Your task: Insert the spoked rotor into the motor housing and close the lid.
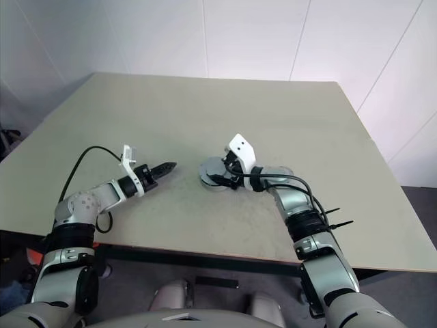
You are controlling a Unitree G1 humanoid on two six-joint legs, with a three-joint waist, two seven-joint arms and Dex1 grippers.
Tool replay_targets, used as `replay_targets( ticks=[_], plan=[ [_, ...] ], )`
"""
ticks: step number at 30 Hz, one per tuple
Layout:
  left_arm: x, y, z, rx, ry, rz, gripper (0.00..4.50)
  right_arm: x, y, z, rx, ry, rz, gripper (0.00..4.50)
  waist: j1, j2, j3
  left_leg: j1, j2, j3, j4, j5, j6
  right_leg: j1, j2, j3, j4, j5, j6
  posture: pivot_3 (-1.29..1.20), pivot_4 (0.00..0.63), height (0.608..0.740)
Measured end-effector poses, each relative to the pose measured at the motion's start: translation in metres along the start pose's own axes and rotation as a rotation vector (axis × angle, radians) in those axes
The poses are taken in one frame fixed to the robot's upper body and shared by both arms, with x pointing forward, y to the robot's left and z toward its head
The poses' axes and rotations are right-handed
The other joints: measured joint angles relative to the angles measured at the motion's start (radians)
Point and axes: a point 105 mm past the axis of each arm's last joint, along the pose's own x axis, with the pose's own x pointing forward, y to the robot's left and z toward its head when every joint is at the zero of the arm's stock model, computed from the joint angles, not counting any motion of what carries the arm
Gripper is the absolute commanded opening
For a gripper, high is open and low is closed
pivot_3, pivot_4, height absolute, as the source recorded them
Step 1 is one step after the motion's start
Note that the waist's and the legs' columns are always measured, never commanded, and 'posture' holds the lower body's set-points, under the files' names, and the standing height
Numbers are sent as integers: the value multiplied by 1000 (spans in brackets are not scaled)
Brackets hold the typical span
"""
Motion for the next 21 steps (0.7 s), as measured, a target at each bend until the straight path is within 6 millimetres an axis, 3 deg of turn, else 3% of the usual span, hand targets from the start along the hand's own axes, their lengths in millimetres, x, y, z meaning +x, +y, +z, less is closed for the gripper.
replay_targets(
  ticks=[21],
  plan=[
    [0, 0, 0, 1, 0, 1, 46, -1, 1, -2, -35, 8, 12, 3188, 1, 0, 0, 0, 0, 0, 0, 0, 0, 0, 0, 0, 0, 0, 0, 0, 0, 740]
  ],
)
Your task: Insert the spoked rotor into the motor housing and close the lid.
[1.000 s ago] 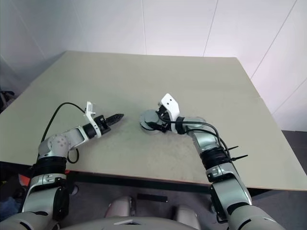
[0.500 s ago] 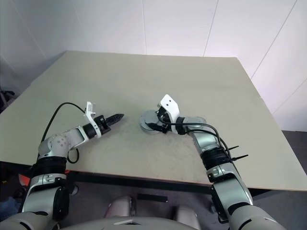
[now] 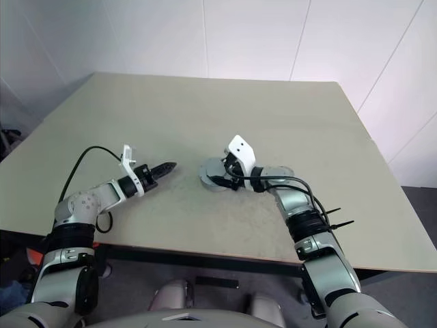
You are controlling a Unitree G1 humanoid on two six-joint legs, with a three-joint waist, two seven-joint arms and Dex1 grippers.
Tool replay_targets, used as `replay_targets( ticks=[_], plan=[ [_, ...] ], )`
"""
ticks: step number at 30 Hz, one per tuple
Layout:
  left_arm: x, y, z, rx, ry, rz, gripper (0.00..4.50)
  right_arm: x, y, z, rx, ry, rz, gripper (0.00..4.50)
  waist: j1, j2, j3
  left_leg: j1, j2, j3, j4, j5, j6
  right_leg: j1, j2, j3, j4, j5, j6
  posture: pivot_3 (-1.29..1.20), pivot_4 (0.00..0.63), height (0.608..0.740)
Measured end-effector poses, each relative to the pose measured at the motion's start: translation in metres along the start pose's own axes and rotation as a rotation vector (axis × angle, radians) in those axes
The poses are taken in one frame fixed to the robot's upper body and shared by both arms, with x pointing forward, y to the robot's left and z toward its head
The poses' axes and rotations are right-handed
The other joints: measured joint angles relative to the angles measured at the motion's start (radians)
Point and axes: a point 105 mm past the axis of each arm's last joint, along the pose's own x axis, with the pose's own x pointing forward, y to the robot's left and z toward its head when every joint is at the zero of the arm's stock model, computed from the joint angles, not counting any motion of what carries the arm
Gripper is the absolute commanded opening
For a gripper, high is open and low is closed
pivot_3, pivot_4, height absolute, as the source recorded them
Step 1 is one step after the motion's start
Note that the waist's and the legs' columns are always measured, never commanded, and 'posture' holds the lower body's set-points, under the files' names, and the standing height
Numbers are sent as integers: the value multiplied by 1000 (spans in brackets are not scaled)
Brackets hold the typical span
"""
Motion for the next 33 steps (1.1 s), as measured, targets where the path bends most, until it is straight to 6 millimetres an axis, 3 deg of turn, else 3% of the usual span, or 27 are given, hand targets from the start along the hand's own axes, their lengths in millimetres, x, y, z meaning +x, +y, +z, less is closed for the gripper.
replay_targets(
  ticks=[33],
  plan=[
    [0, 1, -3, -1, 9, 5, 46, -2, 0, 0, 63, -20, 5, 3188, -1, 0, 0, 0, 0, 0, 0, 0, 1, 0, 0, 0, 0, 0, 0, 0, 0, 740]
  ],
)
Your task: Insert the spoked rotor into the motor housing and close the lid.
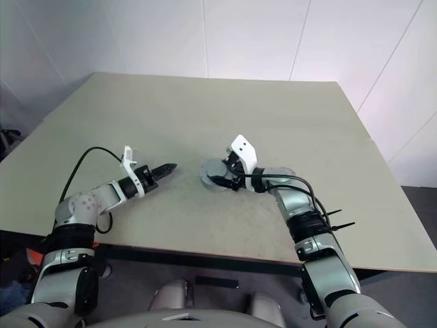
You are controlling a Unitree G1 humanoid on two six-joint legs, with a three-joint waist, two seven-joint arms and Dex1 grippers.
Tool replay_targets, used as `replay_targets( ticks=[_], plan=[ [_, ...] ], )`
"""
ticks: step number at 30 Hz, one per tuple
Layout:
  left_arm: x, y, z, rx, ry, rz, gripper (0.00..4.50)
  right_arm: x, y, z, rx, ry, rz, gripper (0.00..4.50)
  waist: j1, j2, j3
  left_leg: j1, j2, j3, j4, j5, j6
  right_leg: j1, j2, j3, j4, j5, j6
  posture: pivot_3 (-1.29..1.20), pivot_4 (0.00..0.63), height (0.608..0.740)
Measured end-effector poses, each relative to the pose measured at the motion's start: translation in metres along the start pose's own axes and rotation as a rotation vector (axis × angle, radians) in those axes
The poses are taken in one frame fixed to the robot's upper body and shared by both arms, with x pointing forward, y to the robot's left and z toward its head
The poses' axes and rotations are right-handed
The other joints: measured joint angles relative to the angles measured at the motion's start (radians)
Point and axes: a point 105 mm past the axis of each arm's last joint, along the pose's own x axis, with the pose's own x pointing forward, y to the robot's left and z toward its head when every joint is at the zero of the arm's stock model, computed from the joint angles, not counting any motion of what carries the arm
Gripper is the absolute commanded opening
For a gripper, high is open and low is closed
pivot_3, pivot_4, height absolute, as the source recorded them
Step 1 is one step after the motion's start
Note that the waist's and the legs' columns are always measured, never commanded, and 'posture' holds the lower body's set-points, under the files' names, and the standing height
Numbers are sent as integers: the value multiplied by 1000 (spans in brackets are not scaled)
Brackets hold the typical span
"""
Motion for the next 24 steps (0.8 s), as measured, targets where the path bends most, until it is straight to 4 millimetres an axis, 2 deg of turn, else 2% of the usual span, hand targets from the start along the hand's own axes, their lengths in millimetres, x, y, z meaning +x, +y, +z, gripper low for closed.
replay_targets(
  ticks=[24],
  plan=[
    [-1, 1, -2, -4, 3, 4, 46, 1, -2, -3, -21, 7, -16, 3188, 0, 0, 0, 1, 0, 0, 0, 0, 0, 1, 0, 0, 0, 0, 0, 0, 0, 740]
  ],
)
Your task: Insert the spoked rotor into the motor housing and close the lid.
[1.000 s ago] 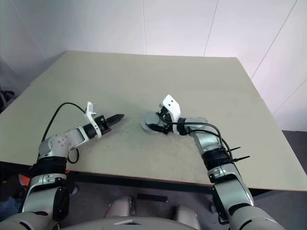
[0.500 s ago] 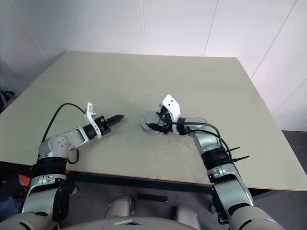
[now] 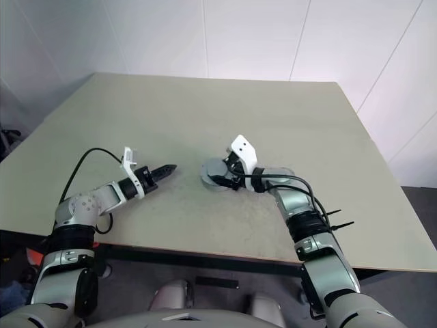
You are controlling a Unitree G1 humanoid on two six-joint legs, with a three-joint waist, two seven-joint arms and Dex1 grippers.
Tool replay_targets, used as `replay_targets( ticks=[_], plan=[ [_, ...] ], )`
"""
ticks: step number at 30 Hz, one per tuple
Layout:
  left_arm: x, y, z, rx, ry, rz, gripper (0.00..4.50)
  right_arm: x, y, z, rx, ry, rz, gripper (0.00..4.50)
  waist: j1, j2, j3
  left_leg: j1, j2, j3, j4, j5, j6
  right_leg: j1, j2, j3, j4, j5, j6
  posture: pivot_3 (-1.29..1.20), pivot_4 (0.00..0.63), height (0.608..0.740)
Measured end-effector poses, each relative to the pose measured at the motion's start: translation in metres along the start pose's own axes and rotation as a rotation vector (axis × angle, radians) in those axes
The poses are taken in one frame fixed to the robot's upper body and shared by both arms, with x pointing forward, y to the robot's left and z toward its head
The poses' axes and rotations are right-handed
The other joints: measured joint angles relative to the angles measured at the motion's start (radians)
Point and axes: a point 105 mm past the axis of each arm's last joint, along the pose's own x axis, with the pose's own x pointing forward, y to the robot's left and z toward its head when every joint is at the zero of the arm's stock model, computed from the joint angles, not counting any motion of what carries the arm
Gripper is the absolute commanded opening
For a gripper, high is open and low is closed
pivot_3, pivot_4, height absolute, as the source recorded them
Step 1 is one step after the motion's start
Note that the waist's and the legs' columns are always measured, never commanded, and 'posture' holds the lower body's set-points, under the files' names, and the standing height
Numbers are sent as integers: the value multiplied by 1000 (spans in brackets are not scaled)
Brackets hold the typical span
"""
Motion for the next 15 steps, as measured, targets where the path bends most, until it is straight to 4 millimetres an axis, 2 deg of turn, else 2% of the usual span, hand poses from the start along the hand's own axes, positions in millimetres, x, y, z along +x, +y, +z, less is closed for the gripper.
replay_targets(
  ticks=[15],
  plan=[
    [4, -4, -3, -22, -1, -19, 46, -1, 0, -3, -22, 26, 7, 3188, 1, 0, 0, 1, 0, 0, 0, 0, 0, 2, 0, 0, 0, 0, 0, 0, 0, 740]
  ],
)
